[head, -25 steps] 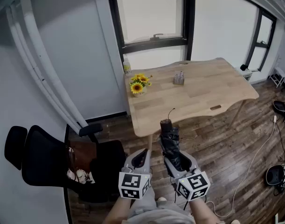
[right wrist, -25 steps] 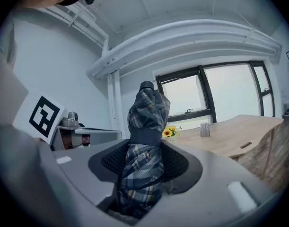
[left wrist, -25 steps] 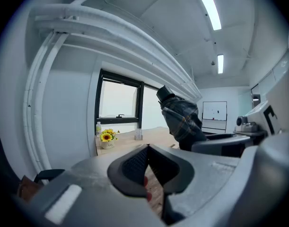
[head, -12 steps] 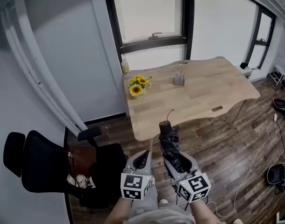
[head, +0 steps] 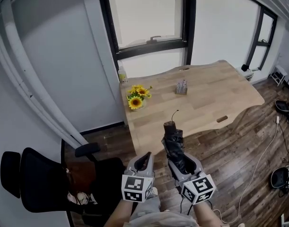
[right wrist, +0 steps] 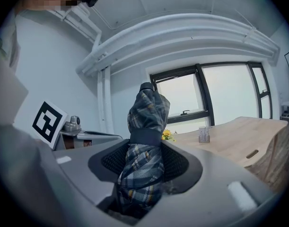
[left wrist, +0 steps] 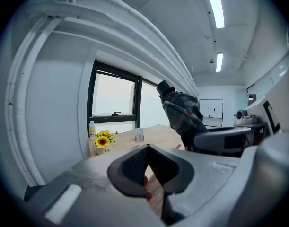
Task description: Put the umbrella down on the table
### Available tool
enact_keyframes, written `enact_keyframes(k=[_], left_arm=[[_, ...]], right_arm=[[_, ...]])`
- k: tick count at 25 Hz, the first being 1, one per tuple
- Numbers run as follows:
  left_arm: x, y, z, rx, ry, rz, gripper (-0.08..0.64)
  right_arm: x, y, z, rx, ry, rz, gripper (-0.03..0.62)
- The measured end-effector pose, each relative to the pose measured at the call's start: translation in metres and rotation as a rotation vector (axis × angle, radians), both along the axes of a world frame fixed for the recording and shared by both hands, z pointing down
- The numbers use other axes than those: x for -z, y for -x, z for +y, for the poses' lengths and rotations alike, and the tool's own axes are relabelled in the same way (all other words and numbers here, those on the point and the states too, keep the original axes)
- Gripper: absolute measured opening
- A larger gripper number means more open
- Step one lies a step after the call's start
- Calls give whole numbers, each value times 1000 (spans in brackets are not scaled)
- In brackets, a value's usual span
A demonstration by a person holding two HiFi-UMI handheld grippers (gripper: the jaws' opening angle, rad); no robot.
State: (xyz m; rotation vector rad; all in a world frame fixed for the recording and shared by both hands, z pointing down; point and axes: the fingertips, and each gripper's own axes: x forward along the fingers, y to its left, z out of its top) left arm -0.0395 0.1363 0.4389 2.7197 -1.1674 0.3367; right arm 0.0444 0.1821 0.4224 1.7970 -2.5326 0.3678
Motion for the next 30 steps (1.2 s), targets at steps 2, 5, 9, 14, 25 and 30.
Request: enact_keyframes(k=[2, 5, 9, 14, 25, 30], left_arm=[[1, -1, -17, -13, -1, 0, 2], [1, -2, -41, -23, 1, 2, 3], [-4, 1, -70, -40, 6, 5, 3], [-11, 6, -99, -66, 17, 19, 3], [-24, 14, -131, -90, 50, 48, 3], [-27, 15, -145, -79, 48, 56, 2]], right_arm=[[3, -2, -18, -12, -1, -3, 205], [5, -3, -43, -22, -5, 6, 206], [4, -3, -72, -40, -5, 19, 206], [2, -1, -100, -71, 0, 43, 204], [-1, 5, -139, -87, 19, 73, 204], [-9, 3, -152, -79, 30, 86, 204]])
